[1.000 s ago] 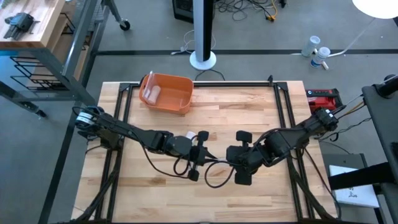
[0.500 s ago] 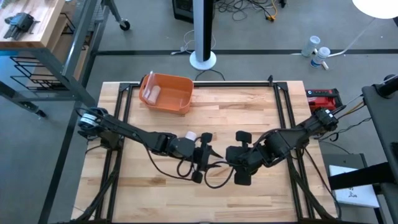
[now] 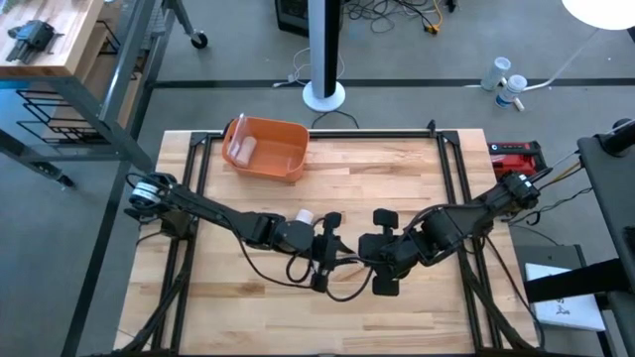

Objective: Roll bandage
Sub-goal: Open the transparent zip bag

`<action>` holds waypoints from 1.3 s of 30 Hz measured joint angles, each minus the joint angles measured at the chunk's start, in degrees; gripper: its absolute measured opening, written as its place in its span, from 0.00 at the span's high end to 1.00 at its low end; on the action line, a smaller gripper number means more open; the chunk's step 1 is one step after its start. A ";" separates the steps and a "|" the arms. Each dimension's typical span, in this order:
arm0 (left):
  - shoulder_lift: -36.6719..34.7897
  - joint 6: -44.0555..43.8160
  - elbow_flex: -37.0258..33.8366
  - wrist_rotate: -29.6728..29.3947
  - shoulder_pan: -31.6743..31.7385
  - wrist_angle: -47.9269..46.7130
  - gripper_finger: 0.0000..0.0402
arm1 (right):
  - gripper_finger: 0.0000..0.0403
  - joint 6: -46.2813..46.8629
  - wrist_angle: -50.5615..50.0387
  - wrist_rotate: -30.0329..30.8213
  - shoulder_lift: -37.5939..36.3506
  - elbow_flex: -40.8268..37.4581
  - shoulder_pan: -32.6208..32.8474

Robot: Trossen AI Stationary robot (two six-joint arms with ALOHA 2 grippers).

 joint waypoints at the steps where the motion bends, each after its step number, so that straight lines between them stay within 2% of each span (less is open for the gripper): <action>1: 0.01 -0.09 0.00 0.00 0.03 0.05 0.88 | 0.95 0.00 0.02 0.00 0.00 0.00 0.02; 4: 0.00 -0.53 0.00 -0.01 0.12 0.24 0.98 | 0.95 0.02 0.00 -0.04 0.00 0.00 0.02; 16: -2.29 -0.39 0.00 0.50 0.25 -3.94 1.00 | 0.95 2.45 -5.59 -1.30 -0.55 0.00 0.71; 26: -2.49 0.76 -0.02 -0.38 0.14 -3.55 0.99 | 0.95 2.50 -6.42 -1.08 -2.34 -0.02 1.92; 30: -2.51 0.03 -0.04 -0.55 0.14 -2.56 0.92 | 0.95 1.82 -6.32 -0.51 -1.88 -0.02 1.92; 39: -1.27 -0.08 -0.04 -0.52 0.22 -1.17 0.60 | 0.95 -0.10 -2.99 -0.15 -0.30 -0.07 1.40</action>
